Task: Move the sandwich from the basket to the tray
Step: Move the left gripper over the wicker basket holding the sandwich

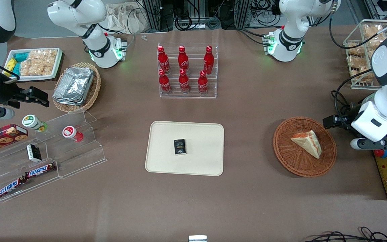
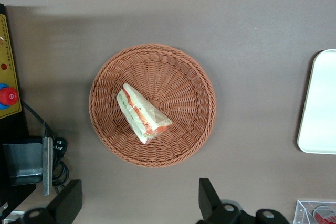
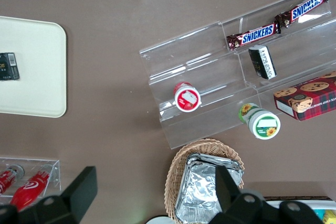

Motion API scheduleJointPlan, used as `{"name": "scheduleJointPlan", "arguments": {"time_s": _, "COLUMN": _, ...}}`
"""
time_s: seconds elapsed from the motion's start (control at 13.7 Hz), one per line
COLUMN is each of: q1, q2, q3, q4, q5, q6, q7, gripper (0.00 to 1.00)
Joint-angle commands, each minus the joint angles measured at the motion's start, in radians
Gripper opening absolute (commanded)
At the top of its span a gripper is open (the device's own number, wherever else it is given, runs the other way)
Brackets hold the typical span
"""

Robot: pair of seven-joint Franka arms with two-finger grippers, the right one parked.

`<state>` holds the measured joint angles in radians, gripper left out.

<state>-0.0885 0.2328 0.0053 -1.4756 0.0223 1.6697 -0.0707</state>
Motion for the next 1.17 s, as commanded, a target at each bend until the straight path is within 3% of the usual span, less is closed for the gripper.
{"name": "scheduleJointPlan", "arguments": {"time_s": 0.0, "q1": 0.006, "q2": 0.017, "q3": -0.007, "q4": 0.035, "q5": -0.012, "q6": -0.021, "q7": 0.003, "gripper": 1.00}}
{"name": "scheduleJointPlan", "arguments": {"time_s": 0.44, "q1": 0.009, "q2": 0.002, "q3": -0.002, "q4": -0.012, "q5": 0.010, "q6": -0.007, "q7": -0.001, "gripper": 1.00}}
{"name": "scheduleJointPlan", "arguments": {"time_s": 0.8, "q1": 0.148, "q2": -0.021, "q3": 0.018, "q4": -0.191, "q5": -0.009, "q6": 0.171, "q7": -0.035, "gripper": 1.00}}
{"name": "scheduleJointPlan", "arguments": {"time_s": 1.09, "q1": 0.148, "q2": 0.008, "q3": 0.009, "q4": -0.321, "q5": 0.001, "q6": 0.289, "q7": -0.519, "gripper": 0.99}}
